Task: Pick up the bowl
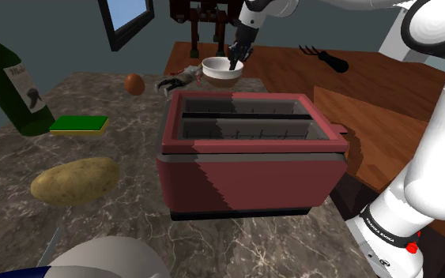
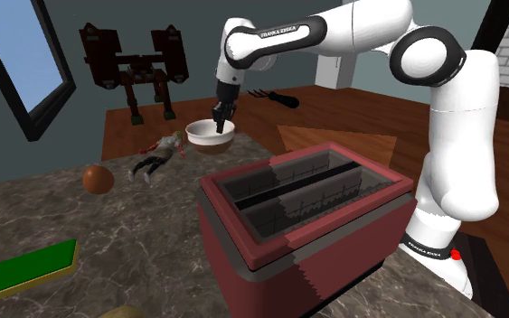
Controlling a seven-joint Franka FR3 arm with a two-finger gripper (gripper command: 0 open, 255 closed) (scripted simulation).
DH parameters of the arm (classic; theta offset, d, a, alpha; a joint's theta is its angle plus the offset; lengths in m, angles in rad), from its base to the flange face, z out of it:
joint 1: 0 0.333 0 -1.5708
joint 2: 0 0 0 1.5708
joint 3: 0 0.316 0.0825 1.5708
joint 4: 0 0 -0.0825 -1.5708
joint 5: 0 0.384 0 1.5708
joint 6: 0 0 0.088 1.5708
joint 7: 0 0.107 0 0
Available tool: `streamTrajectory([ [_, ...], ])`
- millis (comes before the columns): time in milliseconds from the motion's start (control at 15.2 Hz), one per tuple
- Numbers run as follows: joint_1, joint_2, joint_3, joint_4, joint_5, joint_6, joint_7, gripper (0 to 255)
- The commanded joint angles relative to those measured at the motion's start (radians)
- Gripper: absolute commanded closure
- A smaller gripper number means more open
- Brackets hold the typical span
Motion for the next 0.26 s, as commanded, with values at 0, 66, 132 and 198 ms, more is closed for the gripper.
streamTrajectory([
  [0,-0.001,-0.002,-0.001,0.025,-0.002,-0.026,0.004,255],
  [66,-0.001,-0.001,-0.001,0.039,-0.002,-0.04,0.006,255],
  [132,-0.001,-0.002,-0.001,0.041,-0.003,-0.041,0.007,255],
  [198,-0.001,-0.001,-0.001,0.041,-0.003,-0.042,0.007,255],
])
